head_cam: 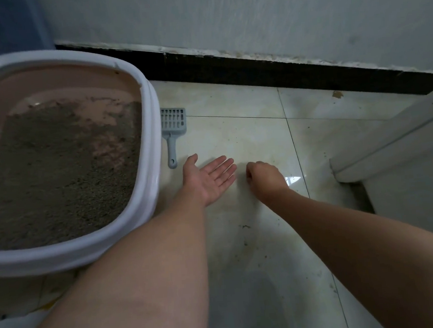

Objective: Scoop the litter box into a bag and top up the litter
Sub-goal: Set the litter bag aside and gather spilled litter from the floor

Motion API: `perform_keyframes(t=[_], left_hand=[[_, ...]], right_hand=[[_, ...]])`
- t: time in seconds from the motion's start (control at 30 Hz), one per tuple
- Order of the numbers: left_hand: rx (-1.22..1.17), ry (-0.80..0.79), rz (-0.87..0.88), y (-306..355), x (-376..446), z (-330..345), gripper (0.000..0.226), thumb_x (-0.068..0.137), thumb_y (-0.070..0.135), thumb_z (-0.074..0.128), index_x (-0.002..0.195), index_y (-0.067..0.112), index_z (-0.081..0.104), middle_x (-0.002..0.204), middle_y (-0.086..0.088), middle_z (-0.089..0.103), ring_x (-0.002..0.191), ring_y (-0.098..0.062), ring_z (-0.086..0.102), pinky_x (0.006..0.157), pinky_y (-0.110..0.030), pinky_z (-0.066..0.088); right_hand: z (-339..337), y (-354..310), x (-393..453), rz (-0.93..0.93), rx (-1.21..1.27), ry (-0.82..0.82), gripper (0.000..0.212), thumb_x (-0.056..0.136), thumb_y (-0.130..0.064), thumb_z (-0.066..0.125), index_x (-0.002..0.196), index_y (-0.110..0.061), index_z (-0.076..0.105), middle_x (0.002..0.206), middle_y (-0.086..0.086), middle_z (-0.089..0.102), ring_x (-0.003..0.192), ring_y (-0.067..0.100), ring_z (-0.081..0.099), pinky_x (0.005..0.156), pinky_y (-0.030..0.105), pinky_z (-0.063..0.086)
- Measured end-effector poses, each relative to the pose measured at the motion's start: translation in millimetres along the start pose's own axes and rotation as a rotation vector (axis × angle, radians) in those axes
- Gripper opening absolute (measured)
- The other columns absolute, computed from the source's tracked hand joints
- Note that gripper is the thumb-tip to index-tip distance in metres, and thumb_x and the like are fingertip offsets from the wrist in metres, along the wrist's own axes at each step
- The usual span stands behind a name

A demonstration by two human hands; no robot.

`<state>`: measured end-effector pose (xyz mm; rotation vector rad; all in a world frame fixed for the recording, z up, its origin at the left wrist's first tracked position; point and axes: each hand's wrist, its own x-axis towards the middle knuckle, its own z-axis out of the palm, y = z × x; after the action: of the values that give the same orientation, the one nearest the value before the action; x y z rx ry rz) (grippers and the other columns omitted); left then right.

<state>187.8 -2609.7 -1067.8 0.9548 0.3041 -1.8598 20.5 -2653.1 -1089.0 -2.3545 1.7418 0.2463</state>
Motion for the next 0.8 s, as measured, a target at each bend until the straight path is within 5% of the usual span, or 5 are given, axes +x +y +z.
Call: perform_keyframes(t=[0.57, 0.8], left_hand=[[0.012, 0.004, 0.004, 11.9, -1.5, -15.9, 0.064, 0.097, 0.05, 0.035, 0.121, -0.003, 0.06, 0.117, -0.02, 0.068, 0.11, -0.034, 0.064, 0.103, -0.047, 0.045], [0.079, 0.059, 0.034, 14.9, 0.7, -22.8, 0.062, 0.097, 0.049, 0.035, 0.116, -0.003, 0.062, 0.115, -0.02, 0.069, 0.109, -0.033, 0.064, 0.104, -0.046, 0.045]], right_hand=[[-0.3, -13.0, -9.5, -0.095, -0.128, 0.019, 0.019, 0.086, 0.003, 0.048, 0.104, -0.004, 0.053, 0.098, 0.014, 0.056, 0.09, 0.032, 0.056, 0.066, 0.033, 0.038], [-8.3, -26.0, -10.8, 0.032, 0.342, 0.114, 0.014, 0.082, -0.005, 0.05, 0.09, -0.013, 0.059, 0.084, 0.002, 0.06, 0.076, 0.021, 0.054, 0.065, 0.026, 0.038]])
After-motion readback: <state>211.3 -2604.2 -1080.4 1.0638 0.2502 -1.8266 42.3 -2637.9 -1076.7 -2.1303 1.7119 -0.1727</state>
